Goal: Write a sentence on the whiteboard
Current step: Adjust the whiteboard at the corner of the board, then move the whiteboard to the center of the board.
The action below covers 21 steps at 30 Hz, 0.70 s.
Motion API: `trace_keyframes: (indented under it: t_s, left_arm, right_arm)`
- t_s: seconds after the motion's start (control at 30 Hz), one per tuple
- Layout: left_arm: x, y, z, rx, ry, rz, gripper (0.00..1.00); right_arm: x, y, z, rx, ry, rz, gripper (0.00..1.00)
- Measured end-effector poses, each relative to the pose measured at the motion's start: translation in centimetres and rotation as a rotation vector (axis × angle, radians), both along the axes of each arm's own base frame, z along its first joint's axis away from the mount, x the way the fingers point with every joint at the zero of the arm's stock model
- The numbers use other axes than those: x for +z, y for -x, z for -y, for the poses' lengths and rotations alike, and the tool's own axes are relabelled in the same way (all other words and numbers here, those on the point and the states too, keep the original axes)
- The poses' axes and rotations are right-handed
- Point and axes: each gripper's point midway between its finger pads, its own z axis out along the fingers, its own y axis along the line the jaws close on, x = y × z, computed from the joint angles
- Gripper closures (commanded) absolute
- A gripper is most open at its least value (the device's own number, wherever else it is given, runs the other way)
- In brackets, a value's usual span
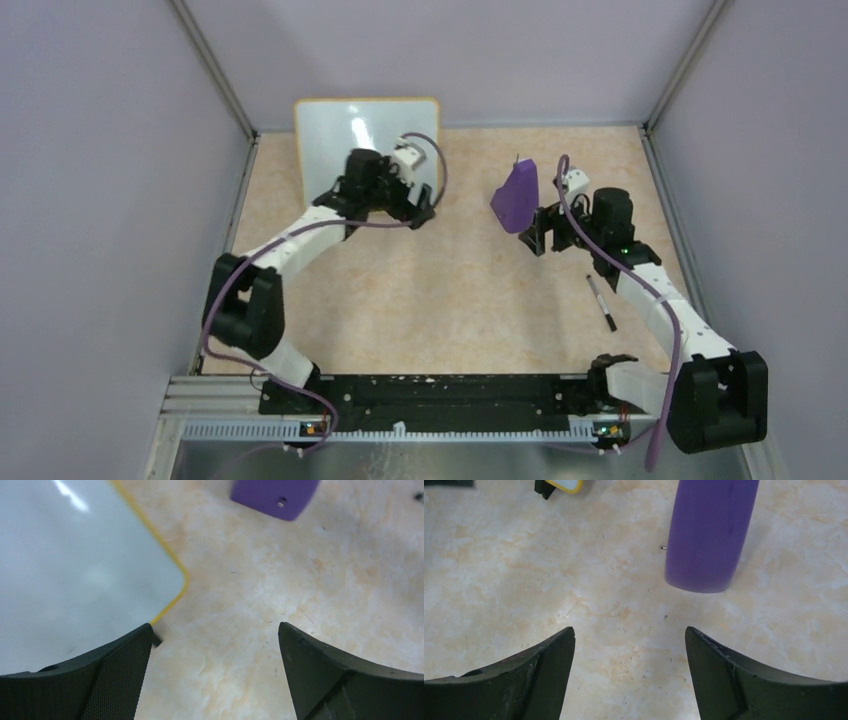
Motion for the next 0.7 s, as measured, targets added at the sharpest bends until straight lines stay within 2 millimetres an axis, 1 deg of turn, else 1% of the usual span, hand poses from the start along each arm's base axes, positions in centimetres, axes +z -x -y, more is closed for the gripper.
trace_keyframes:
  t_s: [0.03, 0.07, 0.1, 0.13, 0.2, 0.23, 0.27, 0.3, 0.33, 0.43, 0.57, 0.63, 0.67, 0.7]
  left_arm:
    - [1.8, -0.4, -1.8, 0.051, 0.025, 0.015, 0.01]
    - [3.4, -0.9, -4.0, 0.113, 0.052, 0.027, 0.01]
    - [4.8, -1.5, -6.1, 0.176, 0.073, 0.038, 0.01]
    - [6.3, -2.4, -8.9, 0.264, 0.1, 0.053, 0.01]
    - [8.0, -3.3, -13.5, 0.409, 0.13, 0.07, 0.01]
    - [8.5, -3.6, -15.9, 0.494, 0.145, 0.07, 0.01]
    - [8.7, -3.6, -17.8, 0.569, 0.158, 0.063, 0.01]
    - [8.6, -3.5, -19.0, 0.619, 0.167, 0.053, 0.01]
    - [8.4, -3.2, -20.2, 0.677, 0.178, 0.033, 0.01]
    - [7.8, -2.8, -23.1, 0.829, 0.205, -0.021, 0.01]
    - [7.2, -2.7, -26.1, 0.987, 0.218, -0.056, 0.01]
    - [7.0, -2.7, -27.2, 1.043, 0.222, -0.065, 0.01]
    - [7.0, -2.7, -27.2, 1.046, 0.223, -0.066, 0.01]
    - [6.9, -2.5, -27.9, 1.082, 0.226, -0.074, 0.01]
  right_arm:
    - [0.2, -0.1, -0.5, -0.004, -0.007, 0.002, 0.23]
    - [0.3, -0.2, -1.0, -0.009, -0.011, 0.004, 0.23]
    - [0.3, -0.3, -1.8, -0.008, -0.009, 0.003, 0.23]
    - [0.3, -0.5, -2.5, -0.002, -0.006, 0.003, 0.23]
    - [0.4, -0.8, -4.9, 0.021, 0.015, 0.004, 0.22]
    - [0.4, -0.9, -6.2, 0.036, 0.02, 0.005, 0.23]
    - [0.6, -1.1, -7.8, 0.043, 0.025, 0.01, 0.24]
    - [0.6, -1.3, -8.8, 0.044, 0.029, 0.014, 0.26]
    - [0.7, -1.6, -10.3, 0.033, 0.036, 0.025, 0.27]
    - [0.4, -1.8, -13.8, 0.019, 0.041, 0.042, 0.3]
    - [-0.5, -1.7, -18.4, 0.004, 0.048, 0.054, 0.32]
    - [-0.9, -2.2, -20.5, -0.021, 0.049, 0.057, 0.32]
    - [-1.1, -2.6, -21.3, -0.037, 0.046, 0.059, 0.33]
    - [-1.3, -2.9, -22.0, -0.051, 0.046, 0.057, 0.33]
